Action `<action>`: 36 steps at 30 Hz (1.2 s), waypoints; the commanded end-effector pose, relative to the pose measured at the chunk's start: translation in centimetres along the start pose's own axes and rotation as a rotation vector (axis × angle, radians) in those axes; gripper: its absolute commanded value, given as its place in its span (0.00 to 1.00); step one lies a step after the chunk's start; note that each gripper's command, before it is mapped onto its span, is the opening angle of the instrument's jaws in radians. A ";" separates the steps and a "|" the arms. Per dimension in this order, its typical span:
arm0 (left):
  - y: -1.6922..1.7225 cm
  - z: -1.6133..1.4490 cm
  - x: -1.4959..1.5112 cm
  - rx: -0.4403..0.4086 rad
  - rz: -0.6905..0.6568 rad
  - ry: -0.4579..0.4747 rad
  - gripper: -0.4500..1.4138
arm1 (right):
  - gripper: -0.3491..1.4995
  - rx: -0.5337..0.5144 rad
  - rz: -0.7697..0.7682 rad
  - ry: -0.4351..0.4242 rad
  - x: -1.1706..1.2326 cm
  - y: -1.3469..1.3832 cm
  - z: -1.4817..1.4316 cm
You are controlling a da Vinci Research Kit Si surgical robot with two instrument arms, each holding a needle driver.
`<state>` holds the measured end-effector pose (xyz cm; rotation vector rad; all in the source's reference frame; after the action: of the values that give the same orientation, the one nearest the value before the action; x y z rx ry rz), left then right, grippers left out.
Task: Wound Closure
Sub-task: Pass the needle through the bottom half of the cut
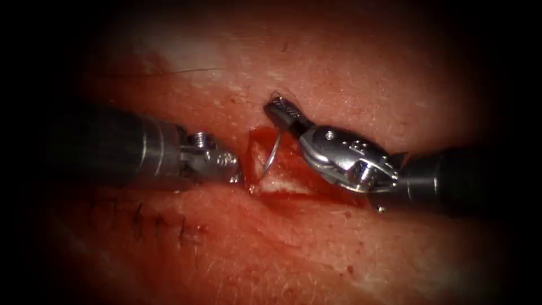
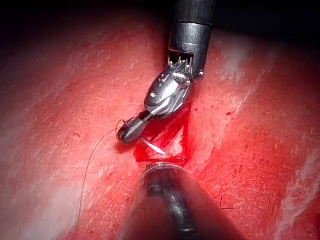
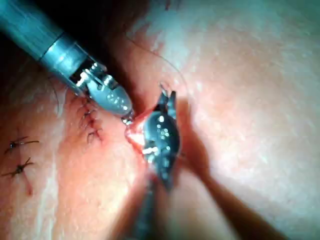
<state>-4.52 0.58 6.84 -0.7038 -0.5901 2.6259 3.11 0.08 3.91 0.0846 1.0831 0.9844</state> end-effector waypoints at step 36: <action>0.01 0.08 -0.02 -0.006 -0.010 0.000 0.08 | 0.00 0.023 -0.248 0.074 -0.09 -0.82 -0.20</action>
<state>-4.49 0.59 6.84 -0.7008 -0.5977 2.6150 3.41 -0.48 3.41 -0.0717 1.1441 0.7534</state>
